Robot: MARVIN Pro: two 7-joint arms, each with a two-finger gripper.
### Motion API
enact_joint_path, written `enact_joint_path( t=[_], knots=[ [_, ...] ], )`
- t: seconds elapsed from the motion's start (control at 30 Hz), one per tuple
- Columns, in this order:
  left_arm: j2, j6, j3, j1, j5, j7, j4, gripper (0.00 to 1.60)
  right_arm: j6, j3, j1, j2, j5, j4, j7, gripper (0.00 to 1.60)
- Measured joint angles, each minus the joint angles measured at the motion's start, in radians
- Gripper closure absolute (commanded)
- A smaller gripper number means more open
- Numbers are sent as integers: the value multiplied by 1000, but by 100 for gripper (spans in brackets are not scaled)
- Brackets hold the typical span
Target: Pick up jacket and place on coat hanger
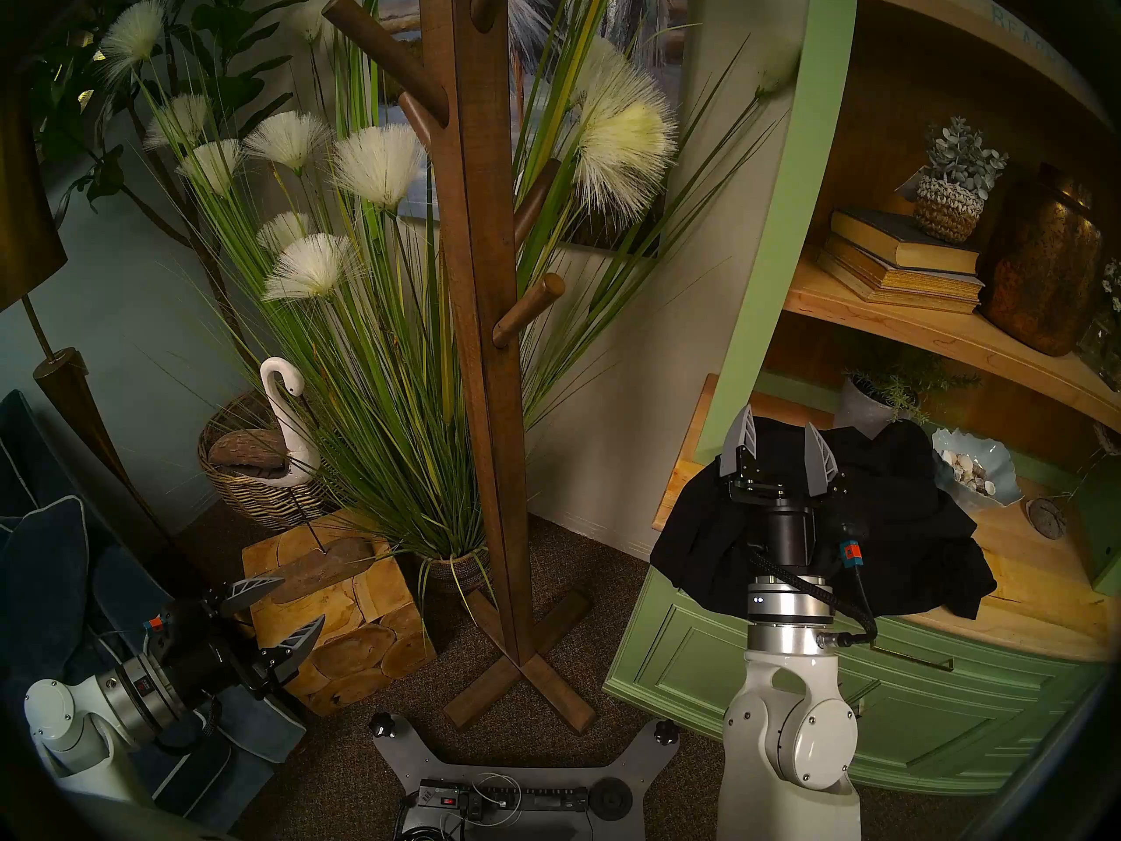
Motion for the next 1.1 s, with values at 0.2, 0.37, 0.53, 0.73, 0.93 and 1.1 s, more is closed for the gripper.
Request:
enact_joint_path(
  t=[0.2,0.37,0.53,0.73,0.93,1.1],
  knots=[
    [0,0,0,0,1,0,1,0,3,42,-63,26,-7,-43,73,0],
    [0,0,0,0,3,0,2,0,3,119,-132,48,-36,-96,128,0],
    [0,0,0,0,5,0,4,0,26,201,-191,68,-54,-129,181,0],
    [0,0,0,-1,7,0,5,0,68,301,-265,100,-57,-137,231,0],
    [0,0,0,-1,8,0,5,0,102,402,-330,152,10,-119,257,0],
    [0,0,0,-1,8,0,5,0,142,489,-348,202,89,-60,315,0]
  ],
)
